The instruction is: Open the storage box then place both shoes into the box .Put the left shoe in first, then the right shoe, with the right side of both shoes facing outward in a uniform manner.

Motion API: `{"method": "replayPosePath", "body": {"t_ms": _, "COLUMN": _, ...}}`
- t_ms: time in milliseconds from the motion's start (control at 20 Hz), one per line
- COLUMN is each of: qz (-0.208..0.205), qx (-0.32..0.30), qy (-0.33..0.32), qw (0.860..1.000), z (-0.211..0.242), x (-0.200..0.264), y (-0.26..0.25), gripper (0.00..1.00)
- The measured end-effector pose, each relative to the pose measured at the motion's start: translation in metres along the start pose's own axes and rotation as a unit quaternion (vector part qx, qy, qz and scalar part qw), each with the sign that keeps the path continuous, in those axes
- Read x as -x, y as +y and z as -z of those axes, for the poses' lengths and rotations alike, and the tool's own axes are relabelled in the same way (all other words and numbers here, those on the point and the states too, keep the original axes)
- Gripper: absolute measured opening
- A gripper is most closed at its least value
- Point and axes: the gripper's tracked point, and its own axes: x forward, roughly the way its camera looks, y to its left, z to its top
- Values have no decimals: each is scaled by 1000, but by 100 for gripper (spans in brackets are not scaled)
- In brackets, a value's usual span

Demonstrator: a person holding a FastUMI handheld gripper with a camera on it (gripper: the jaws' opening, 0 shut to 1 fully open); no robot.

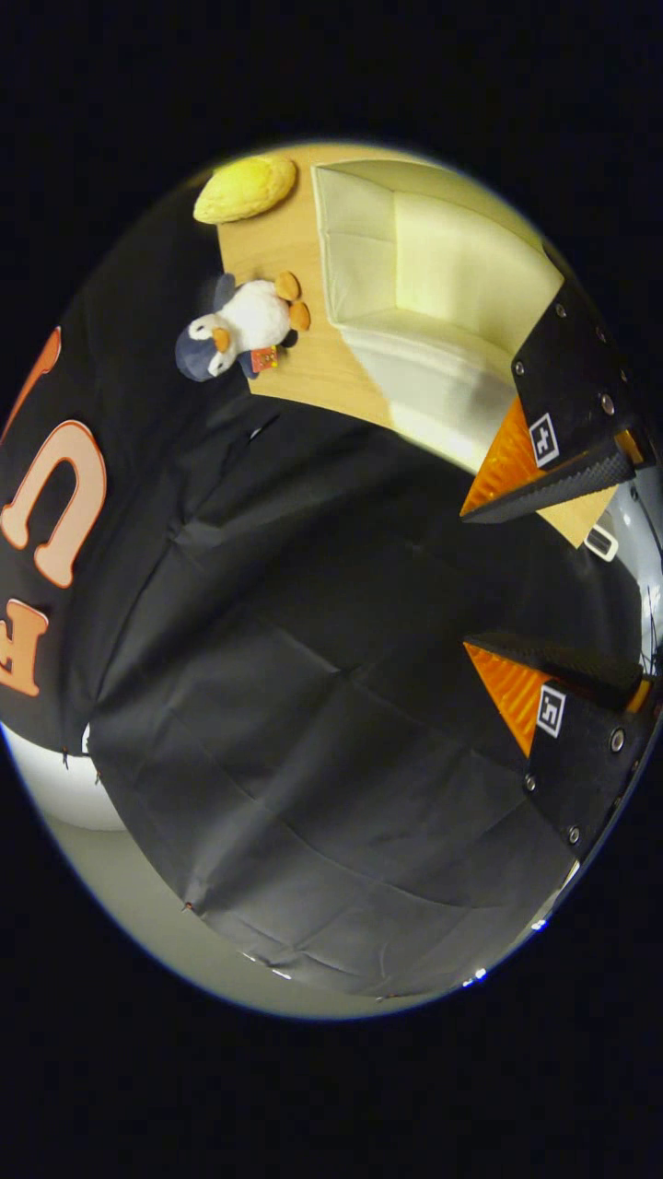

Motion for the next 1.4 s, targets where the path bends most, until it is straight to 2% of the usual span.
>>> {"method": "replayPosePath", "body": {"t_ms": 50, "qz": 10, "qx": 13, "qy": -9, "qw": 1000, "z": -5, "x": 14, "y": -8, "gripper": 75}}
{"method": "replayPosePath", "body": {"t_ms": 200, "qz": 48, "qx": 45, "qy": -45, "qw": 997, "z": -22, "x": 67, "y": -37, "gripper": 80}}
{"method": "replayPosePath", "body": {"t_ms": 350, "qz": 97, "qx": 81, "qy": -98, "qw": 987, "z": -40, "x": 127, "y": -75, "gripper": 86}}
{"method": "replayPosePath", "body": {"t_ms": 650, "qz": 246, "qx": 151, "qy": -182, "qw": 940, "z": -78, "x": 237, "y": -158, "gripper": 90}}
{"method": "replayPosePath", "body": {"t_ms": 850, "qz": 336, "qx": 126, "qy": -172, "qw": 917, "z": -64, "x": 295, "y": -228, "gripper": 94}}
{"method": "replayPosePath", "body": {"t_ms": 1000, "qz": 384, "qx": 99, "qy": -156, "qw": 905, "z": -42, "x": 327, "y": -274, "gripper": 96}}
{"method": "replayPosePath", "body": {"t_ms": 1200, "qz": 426, "qx": 75, "qy": -98, "qw": 896, "z": 8, "x": 337, "y": -326, "gripper": 96}}
{"method": "replayPosePath", "body": {"t_ms": 1400, "qz": 437, "qx": 59, "qy": -34, "qw": 897, "z": 56, "x": 312, "y": -373, "gripper": 96}}
